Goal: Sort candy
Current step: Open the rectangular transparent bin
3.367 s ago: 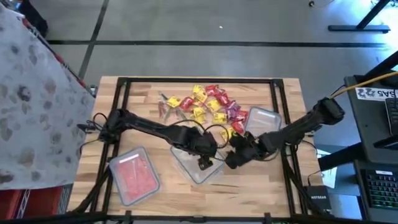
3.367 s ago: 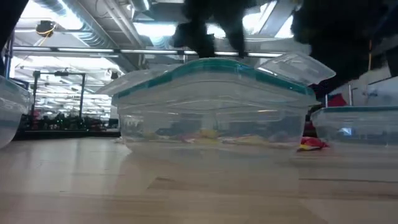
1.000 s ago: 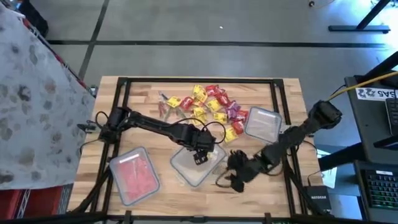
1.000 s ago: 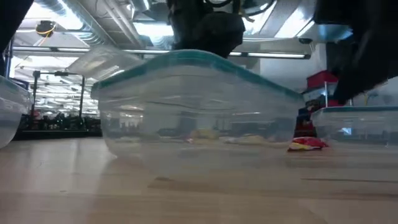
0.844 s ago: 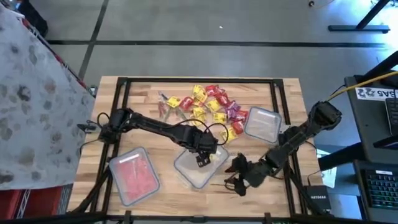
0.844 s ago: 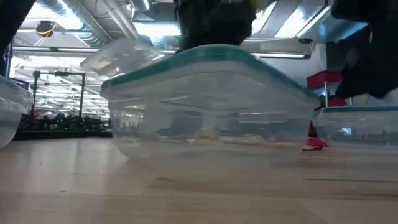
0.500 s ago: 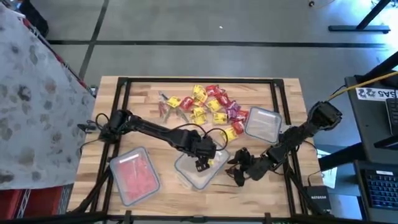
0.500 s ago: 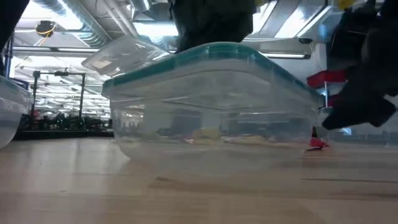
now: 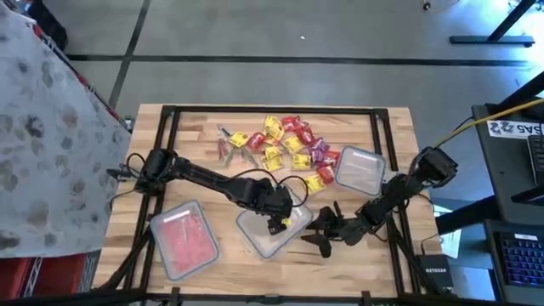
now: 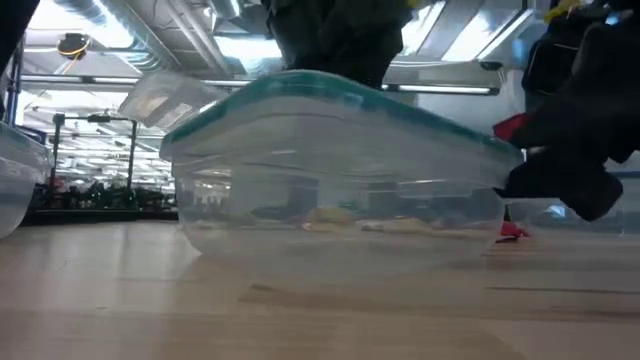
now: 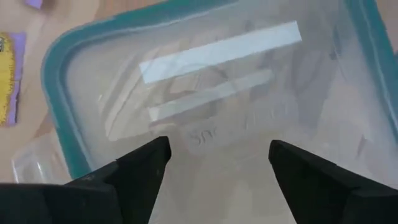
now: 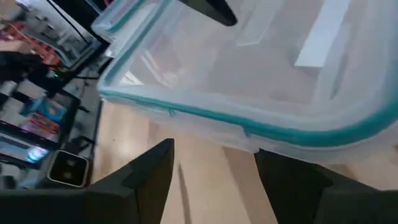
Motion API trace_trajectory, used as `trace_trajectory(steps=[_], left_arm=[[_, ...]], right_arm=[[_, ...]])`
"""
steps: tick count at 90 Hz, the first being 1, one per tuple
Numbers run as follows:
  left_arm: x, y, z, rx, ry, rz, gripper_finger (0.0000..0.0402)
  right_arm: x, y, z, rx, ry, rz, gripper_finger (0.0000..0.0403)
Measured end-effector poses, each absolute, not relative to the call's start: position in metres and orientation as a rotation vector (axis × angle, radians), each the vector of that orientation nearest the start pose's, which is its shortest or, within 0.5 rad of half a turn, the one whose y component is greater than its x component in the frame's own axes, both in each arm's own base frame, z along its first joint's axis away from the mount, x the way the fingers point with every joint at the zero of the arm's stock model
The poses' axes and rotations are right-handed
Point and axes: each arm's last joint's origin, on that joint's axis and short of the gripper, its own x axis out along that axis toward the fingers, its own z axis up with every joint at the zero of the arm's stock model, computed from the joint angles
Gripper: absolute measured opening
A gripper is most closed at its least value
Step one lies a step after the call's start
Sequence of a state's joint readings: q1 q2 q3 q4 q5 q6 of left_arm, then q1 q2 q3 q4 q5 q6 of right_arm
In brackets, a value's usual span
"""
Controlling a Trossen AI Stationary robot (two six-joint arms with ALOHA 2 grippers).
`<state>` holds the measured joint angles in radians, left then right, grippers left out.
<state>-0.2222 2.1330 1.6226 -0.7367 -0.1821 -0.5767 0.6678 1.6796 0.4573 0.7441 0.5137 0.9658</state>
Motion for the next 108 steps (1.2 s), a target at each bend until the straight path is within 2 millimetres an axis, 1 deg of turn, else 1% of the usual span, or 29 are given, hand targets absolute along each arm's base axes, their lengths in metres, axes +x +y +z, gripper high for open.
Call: trace_trajectory(steps=[10, 18, 25, 29, 39, 48, 57, 61, 67, 75, 79, 85, 90, 98, 103, 108], left_arm=[[0.425, -0.091, 0.168, -0.271, 1.178, 0.320, 0.0274], [0.425, -0.092, 0.168, -0.283, 1.185, 0.303, 0.0274], [0.426, -0.095, 0.167, -0.280, 1.170, 0.305, 0.0274], [0.426, -0.095, 0.167, -0.281, 1.170, 0.305, 0.0274], [0.426, -0.097, 0.167, -0.280, 1.170, 0.303, 0.0274], [0.425, -0.099, 0.167, -0.264, 1.170, 0.297, 0.0274], [0.425, -0.100, 0.168, -0.251, 1.172, 0.293, 0.0274], [0.426, -0.100, 0.171, -0.250, 1.166, 0.296, 0.0274], [0.426, -0.100, 0.184, -0.245, 1.149, 0.297, 0.0274], [0.427, -0.099, 0.205, -0.232, 1.098, 0.302, 0.0274], [0.429, -0.099, 0.212, -0.233, 1.073, 0.306, 0.0274], [0.433, -0.098, 0.225, -0.244, 1.038, 0.312, 0.0274], [0.436, -0.097, 0.240, -0.252, 0.998, 0.313, 0.0274], [0.437, -0.099, 0.262, -0.265, 0.954, 0.315, 0.0274], [0.435, -0.102, 0.266, -0.272, 0.962, 0.323, 0.0274], [0.432, -0.105, 0.265, -0.289, 0.982, 0.341, 0.0274]], right_arm=[[0.226, 0.161, 0.118, 0.707, 0.439, 0.001, 0.0209], [0.230, 0.169, 0.126, 0.730, 0.468, 0.135, 0.0209], [0.237, 0.179, 0.143, 0.787, 0.433, 0.274, 0.0209], [0.238, 0.184, 0.147, 0.792, 0.443, 0.317, 0.0209], [0.238, 0.191, 0.146, 0.778, 0.525, 0.352, 0.0209], [0.239, 0.193, 0.158, 0.815, 0.588, 0.389, 0.0209], [0.236, 0.191, 0.171, 0.782, 0.646, 0.370, 0.0209], [0.235, 0.189, 0.181, 0.751, 0.648, 0.338, 0.0209], [0.232, 0.184, 0.199, 0.696, 0.647, 0.254, 0.0209], [0.225, 0.173, 0.214, 0.581, 0.672, 0.045, 0.0209], [0.222, 0.167, 0.220, 0.521, 0.678, -0.065, 0.0209], [0.222, 0.157, 0.229, 0.486, 0.677, -0.208, 0.0209], [0.223, 0.148, 0.231, 0.481, 0.715, -0.287, 0.0209], [0.229, 0.133, 0.226, 0.510, 0.788, -0.356, 0.0209], [0.234, 0.126, 0.223, 0.539, 0.814, -0.386, 0.0209], [0.237, 0.119, 0.218, 0.540, 0.846, -0.430, 0.0209]])
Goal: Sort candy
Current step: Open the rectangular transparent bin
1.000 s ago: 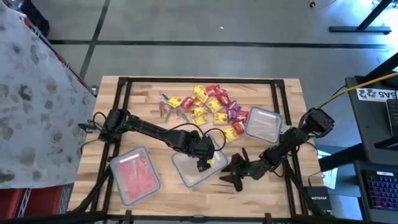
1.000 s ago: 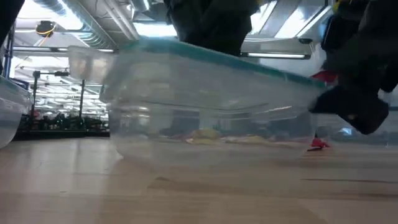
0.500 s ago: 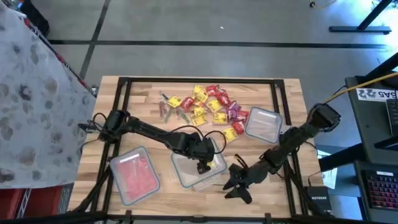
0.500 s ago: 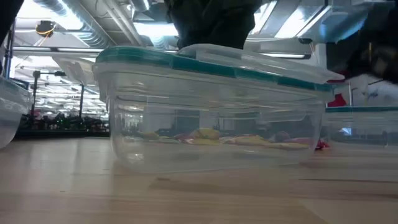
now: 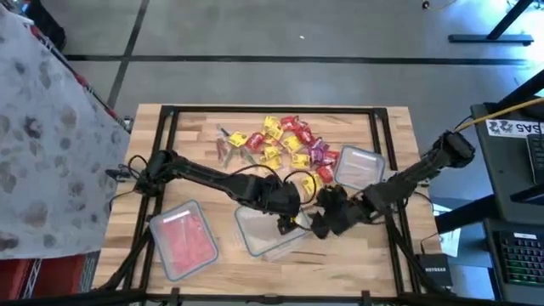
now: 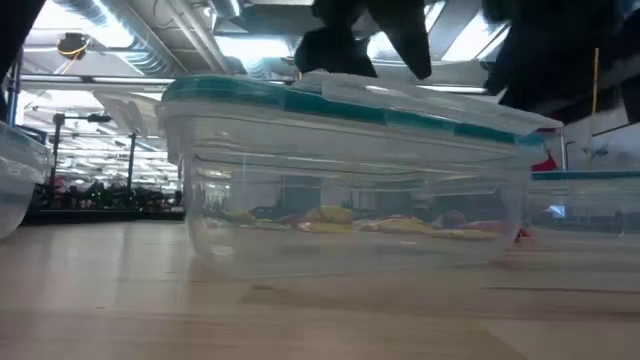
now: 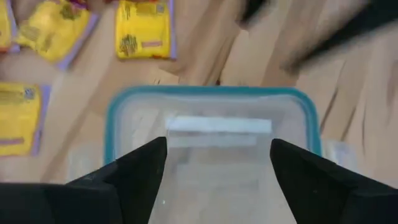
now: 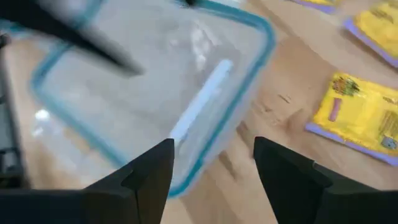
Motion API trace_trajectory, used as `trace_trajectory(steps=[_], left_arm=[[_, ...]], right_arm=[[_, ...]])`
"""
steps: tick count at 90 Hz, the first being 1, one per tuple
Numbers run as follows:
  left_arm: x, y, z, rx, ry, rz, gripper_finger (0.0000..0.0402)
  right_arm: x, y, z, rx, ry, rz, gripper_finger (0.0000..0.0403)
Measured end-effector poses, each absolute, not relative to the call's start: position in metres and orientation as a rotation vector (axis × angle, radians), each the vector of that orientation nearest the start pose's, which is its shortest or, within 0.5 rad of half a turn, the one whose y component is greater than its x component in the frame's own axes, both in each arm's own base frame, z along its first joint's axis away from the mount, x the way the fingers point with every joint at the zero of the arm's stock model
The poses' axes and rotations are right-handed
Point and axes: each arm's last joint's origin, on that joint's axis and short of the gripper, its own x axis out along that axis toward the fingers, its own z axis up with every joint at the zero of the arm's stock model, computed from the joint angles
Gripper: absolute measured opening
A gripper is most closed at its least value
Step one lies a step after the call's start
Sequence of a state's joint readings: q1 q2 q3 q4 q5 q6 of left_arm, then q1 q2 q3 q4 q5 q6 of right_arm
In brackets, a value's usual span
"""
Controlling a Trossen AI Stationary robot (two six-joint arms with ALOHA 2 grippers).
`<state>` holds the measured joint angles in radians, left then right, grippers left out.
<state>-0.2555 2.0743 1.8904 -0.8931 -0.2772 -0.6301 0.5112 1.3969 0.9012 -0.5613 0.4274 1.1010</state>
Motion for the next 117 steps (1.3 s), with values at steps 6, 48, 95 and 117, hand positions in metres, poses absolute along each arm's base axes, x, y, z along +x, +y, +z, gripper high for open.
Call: trace_trajectory(steps=[6, 48, 95, 117], left_arm=[[0.425, -0.107, 0.261, -0.306, 1.039, 0.383, 0.0274], [0.401, -0.099, 0.200, -0.347, 1.251, 0.494, 0.0274], [0.425, -0.079, 0.218, -0.315, 1.140, 0.402, 0.0274], [0.425, -0.093, 0.226, -0.328, 1.144, 0.347, 0.0274]], right_arm=[[0.242, 0.112, 0.211, 0.559, 0.873, -0.475, 0.0209], [0.269, 0.121, 0.163, 0.637, 1.090, -0.366, 0.0209], [0.252, 0.188, 0.165, 0.579, 1.027, -0.058, 0.0209], [0.233, 0.171, 0.162, 0.390, 1.148, -0.223, 0.0209]])
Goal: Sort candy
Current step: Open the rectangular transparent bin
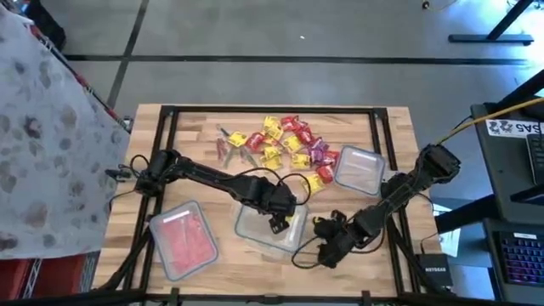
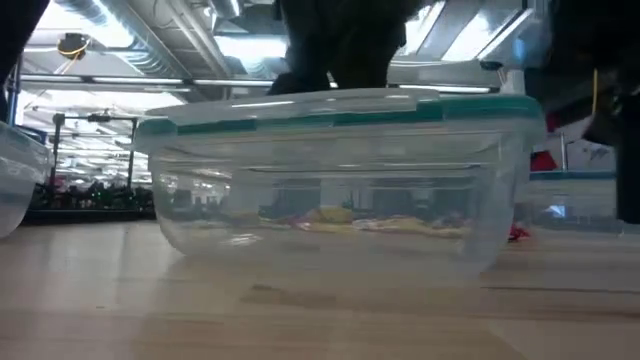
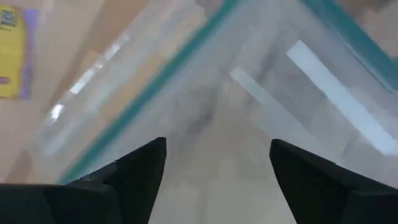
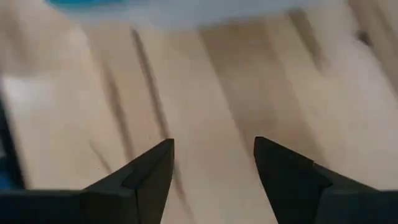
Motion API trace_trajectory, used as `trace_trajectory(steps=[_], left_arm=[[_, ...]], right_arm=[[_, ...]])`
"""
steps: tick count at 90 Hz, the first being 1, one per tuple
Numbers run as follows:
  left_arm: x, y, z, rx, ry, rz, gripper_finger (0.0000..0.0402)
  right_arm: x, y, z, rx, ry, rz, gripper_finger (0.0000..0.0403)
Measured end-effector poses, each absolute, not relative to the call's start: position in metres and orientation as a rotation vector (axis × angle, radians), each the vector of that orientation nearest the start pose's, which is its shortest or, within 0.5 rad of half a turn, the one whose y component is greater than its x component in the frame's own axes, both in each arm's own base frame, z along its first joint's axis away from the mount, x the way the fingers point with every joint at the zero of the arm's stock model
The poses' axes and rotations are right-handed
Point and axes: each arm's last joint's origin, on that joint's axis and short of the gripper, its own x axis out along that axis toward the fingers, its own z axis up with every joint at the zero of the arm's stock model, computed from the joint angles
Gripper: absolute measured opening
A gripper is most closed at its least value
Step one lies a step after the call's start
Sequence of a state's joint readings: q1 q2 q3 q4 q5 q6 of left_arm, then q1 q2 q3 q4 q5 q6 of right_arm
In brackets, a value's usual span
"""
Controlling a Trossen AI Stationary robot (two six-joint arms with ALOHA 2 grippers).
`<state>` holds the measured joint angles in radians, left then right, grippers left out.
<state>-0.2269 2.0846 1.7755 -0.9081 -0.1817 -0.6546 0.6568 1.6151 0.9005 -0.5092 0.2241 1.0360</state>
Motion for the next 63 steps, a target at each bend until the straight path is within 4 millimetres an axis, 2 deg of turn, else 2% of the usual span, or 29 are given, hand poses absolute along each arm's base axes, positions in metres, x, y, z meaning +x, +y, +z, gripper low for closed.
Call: trace_trajectory(steps=[10, 24, 37, 50, 63], left_arm=[[0.422, -0.099, 0.222, -0.331, 1.159, 0.348, 0.0274], [0.425, -0.102, 0.214, -0.276, 1.175, 0.320, 0.0274], [0.429, -0.104, 0.200, -0.218, 1.204, 0.308, 0.0274], [0.429, -0.104, 0.191, -0.166, 1.247, 0.283, 0.0274], [0.429, -0.105, 0.188, -0.112, 1.262, 0.252, 0.0274]], right_arm=[[0.240, 0.155, 0.165, 0.295, 1.145, -0.212, 0.0209], [0.257, 0.135, 0.166, 0.121, 1.139, -0.066, 0.0209], [0.271, 0.122, 0.168, 0.104, 1.097, 0.033, 0.0209], [0.276, 0.124, 0.167, 0.159, 1.047, 0.091, 0.0209], [0.270, 0.138, 0.158, 0.270, 0.931, 0.113, 0.0209]])
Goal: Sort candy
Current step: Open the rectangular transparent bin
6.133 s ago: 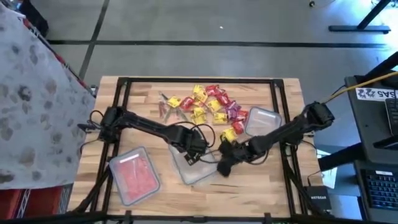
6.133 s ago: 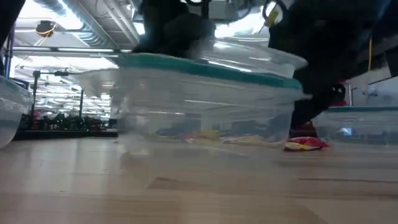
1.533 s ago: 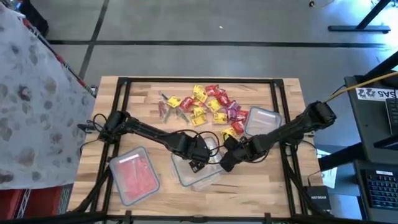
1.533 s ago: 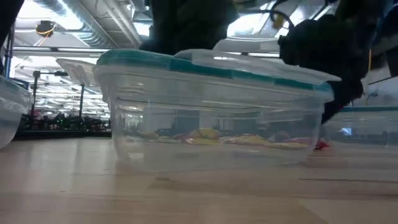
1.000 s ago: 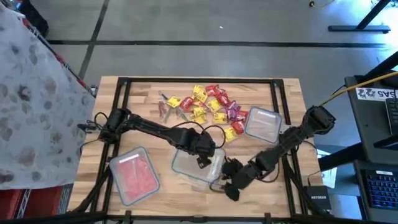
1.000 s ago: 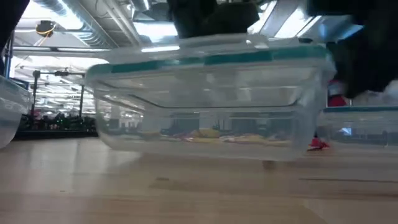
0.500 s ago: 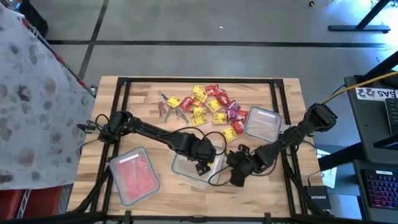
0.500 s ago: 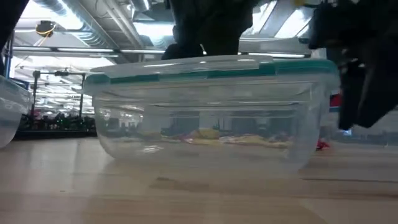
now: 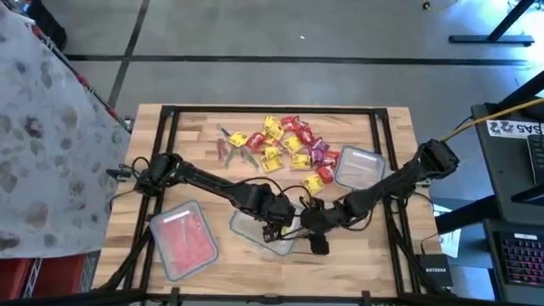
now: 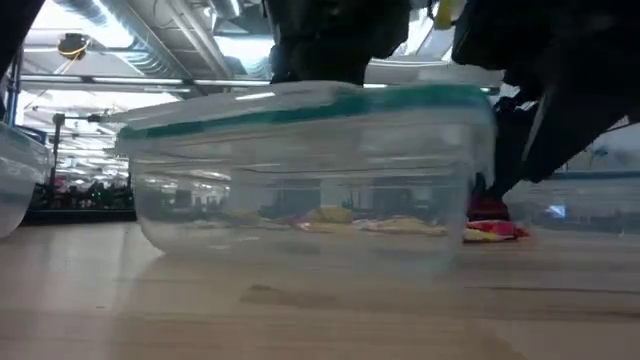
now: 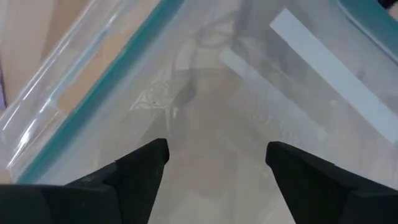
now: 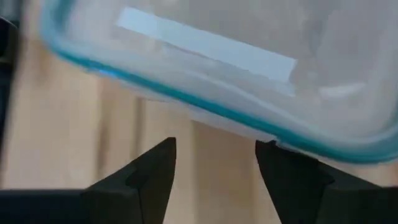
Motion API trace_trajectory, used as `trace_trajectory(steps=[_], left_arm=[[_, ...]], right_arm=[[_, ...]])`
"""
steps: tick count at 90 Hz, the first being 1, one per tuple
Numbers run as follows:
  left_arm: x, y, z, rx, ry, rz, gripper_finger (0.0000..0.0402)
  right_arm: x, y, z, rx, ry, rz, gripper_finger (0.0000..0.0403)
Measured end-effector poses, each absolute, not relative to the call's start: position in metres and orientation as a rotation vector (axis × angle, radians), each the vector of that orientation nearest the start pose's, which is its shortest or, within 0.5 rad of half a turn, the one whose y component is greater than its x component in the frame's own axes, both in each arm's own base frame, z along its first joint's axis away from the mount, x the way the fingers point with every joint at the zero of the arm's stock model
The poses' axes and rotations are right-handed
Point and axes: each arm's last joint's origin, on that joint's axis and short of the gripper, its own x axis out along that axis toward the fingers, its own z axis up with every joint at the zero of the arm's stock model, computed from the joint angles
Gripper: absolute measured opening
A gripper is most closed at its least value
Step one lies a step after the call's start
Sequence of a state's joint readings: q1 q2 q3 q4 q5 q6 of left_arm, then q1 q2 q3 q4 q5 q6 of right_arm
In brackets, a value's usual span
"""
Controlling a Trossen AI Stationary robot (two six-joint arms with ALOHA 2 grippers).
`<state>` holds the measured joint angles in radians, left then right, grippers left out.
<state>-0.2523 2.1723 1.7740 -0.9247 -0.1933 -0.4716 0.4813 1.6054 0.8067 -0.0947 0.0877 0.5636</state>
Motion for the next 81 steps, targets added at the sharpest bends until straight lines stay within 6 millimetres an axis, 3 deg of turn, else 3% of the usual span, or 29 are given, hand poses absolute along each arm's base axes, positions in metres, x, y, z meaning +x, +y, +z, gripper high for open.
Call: trace_trajectory(steps=[22, 39, 71, 81], left_arm=[[0.434, -0.105, 0.188, -0.046, 1.223, 0.210, 0.0274], [0.439, -0.107, 0.188, -0.009, 1.176, 0.180, 0.0274], [0.438, -0.111, 0.167, -0.082, 1.202, 0.204, 0.0274], [0.435, -0.115, 0.162, -0.109, 1.216, 0.196, 0.0274]], right_arm=[[0.243, 0.160, 0.138, 0.444, 0.733, 0.027, 0.0209], [0.226, 0.158, 0.125, 0.541, 0.634, -0.032, 0.0209], [0.225, 0.157, 0.125, 0.614, 0.574, -0.019, 0.0209], [0.224, 0.163, 0.127, 0.655, 0.598, 0.080, 0.0209]])
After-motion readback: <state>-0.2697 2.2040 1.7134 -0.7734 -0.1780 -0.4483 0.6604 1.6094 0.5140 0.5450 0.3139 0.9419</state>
